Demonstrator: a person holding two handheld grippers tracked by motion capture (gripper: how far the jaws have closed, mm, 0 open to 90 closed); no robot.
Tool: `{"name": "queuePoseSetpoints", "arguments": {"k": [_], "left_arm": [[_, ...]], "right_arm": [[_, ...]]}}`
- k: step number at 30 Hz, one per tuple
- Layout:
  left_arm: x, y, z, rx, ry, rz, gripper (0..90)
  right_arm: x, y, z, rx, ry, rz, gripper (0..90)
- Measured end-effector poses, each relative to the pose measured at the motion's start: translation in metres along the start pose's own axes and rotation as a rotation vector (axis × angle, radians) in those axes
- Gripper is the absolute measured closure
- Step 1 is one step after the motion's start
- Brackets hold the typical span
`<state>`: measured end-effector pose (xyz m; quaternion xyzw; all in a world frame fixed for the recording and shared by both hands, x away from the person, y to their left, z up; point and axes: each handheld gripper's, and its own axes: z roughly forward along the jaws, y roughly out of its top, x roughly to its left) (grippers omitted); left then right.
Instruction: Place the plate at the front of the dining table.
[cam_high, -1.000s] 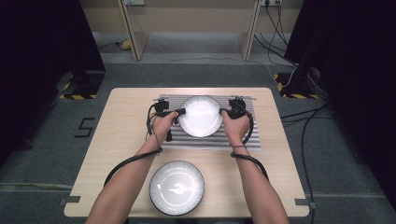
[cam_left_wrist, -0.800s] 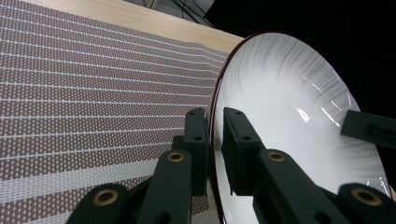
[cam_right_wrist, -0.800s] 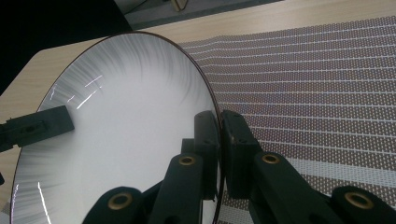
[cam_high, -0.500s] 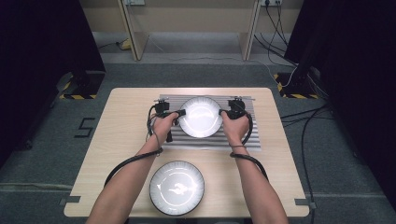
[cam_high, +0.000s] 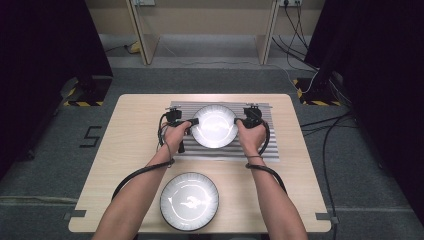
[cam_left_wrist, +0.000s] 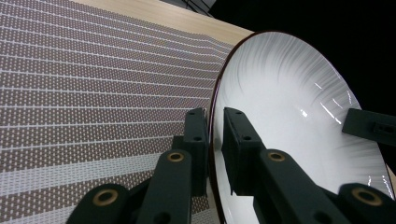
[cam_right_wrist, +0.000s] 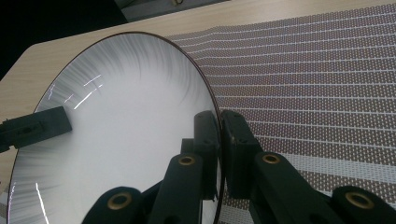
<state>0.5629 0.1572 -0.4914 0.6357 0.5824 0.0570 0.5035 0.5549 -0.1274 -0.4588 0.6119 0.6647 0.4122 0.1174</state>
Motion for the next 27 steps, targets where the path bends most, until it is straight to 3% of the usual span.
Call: {"name": "queuePoseSetpoints", "arguments": {"k": [27], "left_arm": [[0.0046,-0.0045,0.0049,0.022,0.017,-0.002,79.7]], "right_arm": [[-0.0028,-0.0037,0.0080,0.014,-0.004,-0.003,85.3]]}}
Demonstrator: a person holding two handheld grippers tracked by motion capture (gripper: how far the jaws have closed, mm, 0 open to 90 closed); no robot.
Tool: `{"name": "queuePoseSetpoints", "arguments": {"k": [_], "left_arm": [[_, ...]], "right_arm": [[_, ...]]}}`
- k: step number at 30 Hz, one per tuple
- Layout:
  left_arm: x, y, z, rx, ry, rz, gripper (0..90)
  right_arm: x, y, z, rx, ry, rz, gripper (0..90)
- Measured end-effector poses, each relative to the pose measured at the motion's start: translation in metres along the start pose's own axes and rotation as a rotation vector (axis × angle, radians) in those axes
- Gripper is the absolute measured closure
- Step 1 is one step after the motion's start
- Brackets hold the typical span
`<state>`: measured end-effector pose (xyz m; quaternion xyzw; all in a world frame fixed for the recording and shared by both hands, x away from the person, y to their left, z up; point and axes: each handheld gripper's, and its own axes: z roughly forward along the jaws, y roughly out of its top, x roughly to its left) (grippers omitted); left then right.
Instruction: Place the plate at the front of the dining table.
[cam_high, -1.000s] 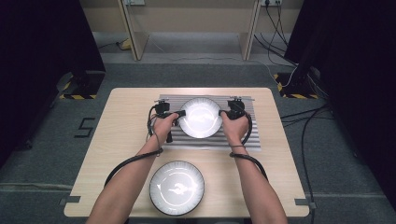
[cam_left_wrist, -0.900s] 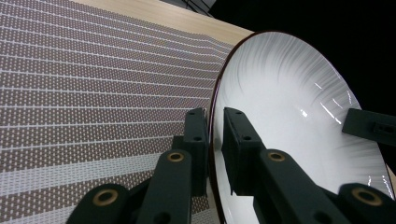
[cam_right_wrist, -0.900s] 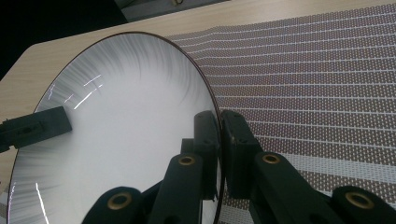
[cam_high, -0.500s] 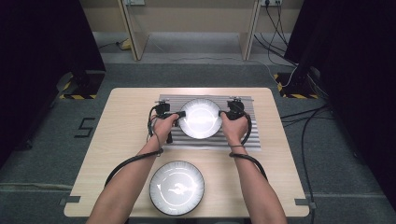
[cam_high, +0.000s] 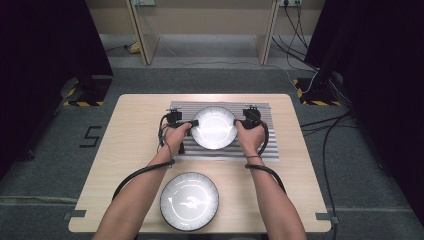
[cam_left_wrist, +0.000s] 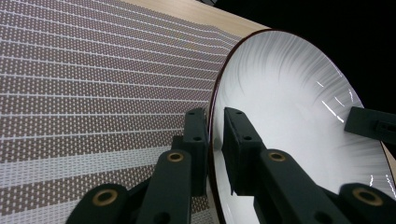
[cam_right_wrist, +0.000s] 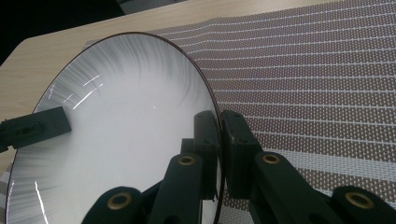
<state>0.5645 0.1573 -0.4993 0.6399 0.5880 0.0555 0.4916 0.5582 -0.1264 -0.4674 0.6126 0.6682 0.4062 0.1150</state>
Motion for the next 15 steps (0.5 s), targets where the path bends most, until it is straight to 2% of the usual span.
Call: {"name": "queuePoseSetpoints", "arguments": {"k": [15], "left_arm": [[0.0027,-0.0047,0.0044,0.013,0.007,-0.005,79.6]], "right_arm": [[-0.0026,-0.0046,0.0050,0.011,-0.004,0.001,85.2]]}}
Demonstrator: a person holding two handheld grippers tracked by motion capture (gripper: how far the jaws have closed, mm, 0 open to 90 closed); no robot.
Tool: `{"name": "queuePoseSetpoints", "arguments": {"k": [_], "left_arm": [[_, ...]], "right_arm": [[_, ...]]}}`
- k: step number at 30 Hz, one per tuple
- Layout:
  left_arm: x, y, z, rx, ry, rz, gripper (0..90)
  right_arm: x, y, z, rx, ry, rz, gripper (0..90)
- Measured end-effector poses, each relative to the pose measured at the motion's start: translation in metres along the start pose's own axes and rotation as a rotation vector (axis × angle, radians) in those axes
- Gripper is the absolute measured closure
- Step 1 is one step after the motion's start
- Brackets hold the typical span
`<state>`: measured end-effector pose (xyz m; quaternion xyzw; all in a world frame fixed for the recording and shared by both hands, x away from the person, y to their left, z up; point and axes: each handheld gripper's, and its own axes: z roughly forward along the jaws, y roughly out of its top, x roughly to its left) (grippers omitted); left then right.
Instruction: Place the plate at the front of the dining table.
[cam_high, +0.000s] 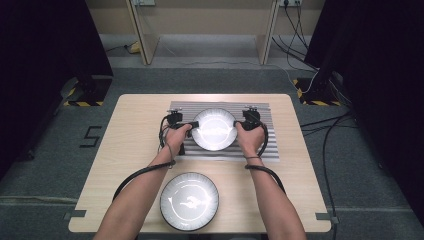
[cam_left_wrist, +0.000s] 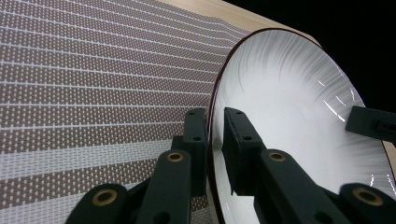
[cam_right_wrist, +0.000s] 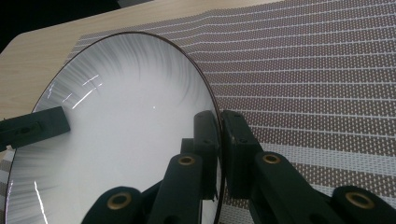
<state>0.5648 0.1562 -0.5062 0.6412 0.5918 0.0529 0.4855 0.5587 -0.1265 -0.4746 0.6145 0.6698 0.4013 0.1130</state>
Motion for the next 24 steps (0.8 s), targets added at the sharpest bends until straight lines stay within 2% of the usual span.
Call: {"name": "queuePoseSetpoints", "arguments": {"k": [15,24], "left_arm": [[0.0028,-0.0041,0.0029,0.009,0.005,-0.010,79.5],[0.0035,-0.0052,0.0041,0.012,0.013,-0.016,79.2]], "right_arm": [[-0.0015,-0.0029,0.0042,0.017,-0.001,0.003,85.2],[-0.0023,-0.0035,0.0057,0.007,0.000,0.001,85.3]]}}
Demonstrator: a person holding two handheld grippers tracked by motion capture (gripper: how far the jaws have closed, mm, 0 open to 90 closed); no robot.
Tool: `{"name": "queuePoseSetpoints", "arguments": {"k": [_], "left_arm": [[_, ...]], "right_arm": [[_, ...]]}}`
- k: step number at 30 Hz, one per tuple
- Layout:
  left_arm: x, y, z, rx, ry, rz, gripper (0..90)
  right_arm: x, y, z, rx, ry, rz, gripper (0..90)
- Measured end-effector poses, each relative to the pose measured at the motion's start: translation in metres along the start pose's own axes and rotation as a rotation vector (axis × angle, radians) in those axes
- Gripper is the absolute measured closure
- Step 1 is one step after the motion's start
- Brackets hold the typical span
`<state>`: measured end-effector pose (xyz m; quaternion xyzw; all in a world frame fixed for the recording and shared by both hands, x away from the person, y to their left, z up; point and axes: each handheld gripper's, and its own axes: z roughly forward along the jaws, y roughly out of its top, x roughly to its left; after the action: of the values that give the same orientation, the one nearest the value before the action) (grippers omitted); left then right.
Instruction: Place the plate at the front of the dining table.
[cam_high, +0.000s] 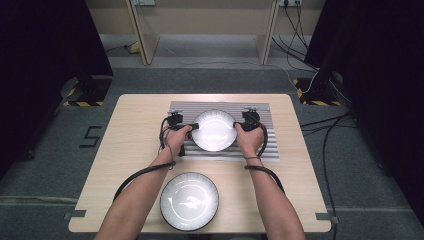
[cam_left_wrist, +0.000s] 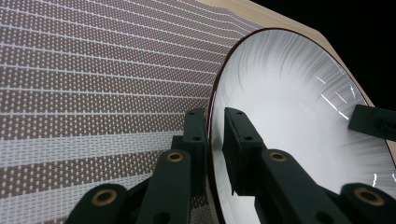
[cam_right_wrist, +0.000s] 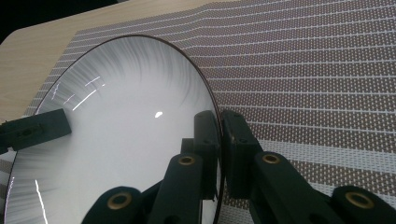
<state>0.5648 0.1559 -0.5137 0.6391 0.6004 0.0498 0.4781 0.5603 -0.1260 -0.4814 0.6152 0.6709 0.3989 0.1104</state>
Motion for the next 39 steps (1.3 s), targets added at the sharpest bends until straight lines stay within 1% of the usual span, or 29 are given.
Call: {"name": "queuePoseSetpoints", "arguments": {"k": [10,15,19,25,29,35,39], "left_arm": [[0.001,-0.002,0.002,-0.001,0.008,-0.013,79.4],[0.001,-0.003,0.003,0.002,0.016,-0.012,79.3],[0.000,-0.003,0.004,-0.001,0.029,0.003,79.2],[0.000,-0.003,0.004,0.003,0.031,-0.001,79.0],[-0.001,-0.002,0.004,0.003,0.029,0.000,78.5],[-0.001,0.000,0.002,-0.003,0.026,0.000,77.2],[-0.001,0.001,0.001,-0.004,0.027,0.003,76.1]], "right_arm": [[-0.002,-0.002,0.004,0.000,-0.002,0.013,85.2],[-0.002,-0.004,0.006,0.000,-0.010,0.013,84.9],[-0.002,-0.005,0.007,0.005,-0.016,0.016,84.7],[-0.002,-0.006,0.007,0.005,-0.022,0.010,84.6],[-0.003,-0.008,0.009,0.020,-0.033,0.013,83.9],[-0.003,-0.008,0.010,0.023,-0.039,0.002,83.5],[-0.002,-0.006,0.008,0.002,-0.043,-0.011,81.1]]}}
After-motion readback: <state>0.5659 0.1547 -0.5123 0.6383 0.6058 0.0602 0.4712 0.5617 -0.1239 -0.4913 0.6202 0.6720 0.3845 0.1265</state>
